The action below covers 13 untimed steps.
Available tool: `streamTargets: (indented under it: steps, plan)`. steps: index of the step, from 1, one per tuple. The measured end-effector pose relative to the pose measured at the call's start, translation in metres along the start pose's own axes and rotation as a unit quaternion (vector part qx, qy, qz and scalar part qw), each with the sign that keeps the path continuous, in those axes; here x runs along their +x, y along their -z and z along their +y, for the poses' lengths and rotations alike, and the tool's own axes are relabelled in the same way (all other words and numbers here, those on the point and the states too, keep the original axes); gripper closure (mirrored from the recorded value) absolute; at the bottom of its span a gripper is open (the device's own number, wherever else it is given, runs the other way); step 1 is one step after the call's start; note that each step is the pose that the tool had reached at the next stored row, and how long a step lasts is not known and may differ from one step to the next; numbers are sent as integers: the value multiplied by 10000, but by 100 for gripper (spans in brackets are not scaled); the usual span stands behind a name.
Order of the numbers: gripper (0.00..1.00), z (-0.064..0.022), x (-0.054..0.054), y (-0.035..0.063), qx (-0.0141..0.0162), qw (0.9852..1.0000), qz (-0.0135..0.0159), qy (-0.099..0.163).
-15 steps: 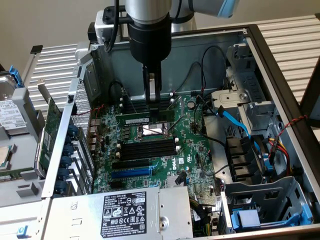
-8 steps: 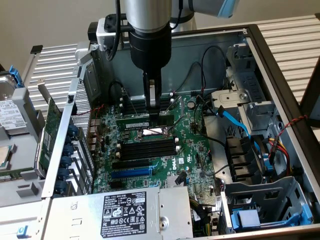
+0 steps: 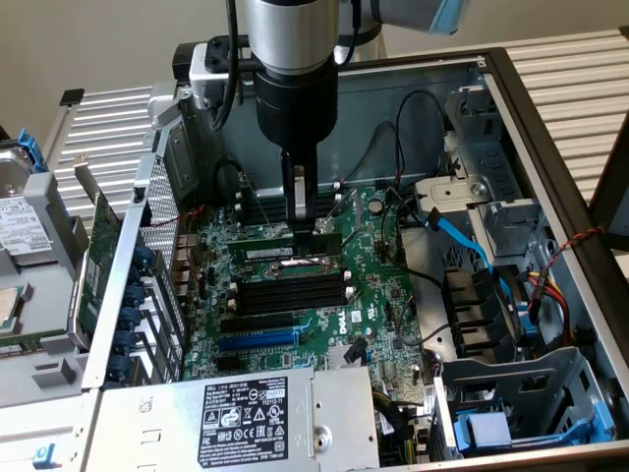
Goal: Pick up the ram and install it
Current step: 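Insert the ram into the slot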
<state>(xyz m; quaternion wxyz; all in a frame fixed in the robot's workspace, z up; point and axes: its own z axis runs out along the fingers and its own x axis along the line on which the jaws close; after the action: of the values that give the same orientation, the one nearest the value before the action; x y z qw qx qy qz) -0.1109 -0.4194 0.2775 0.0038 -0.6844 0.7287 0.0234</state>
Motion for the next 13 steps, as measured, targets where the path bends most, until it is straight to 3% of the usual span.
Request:
streamTargets:
  steps: [13]
  plan:
    - [88,-4,27,-108,-2,10000,3,68]
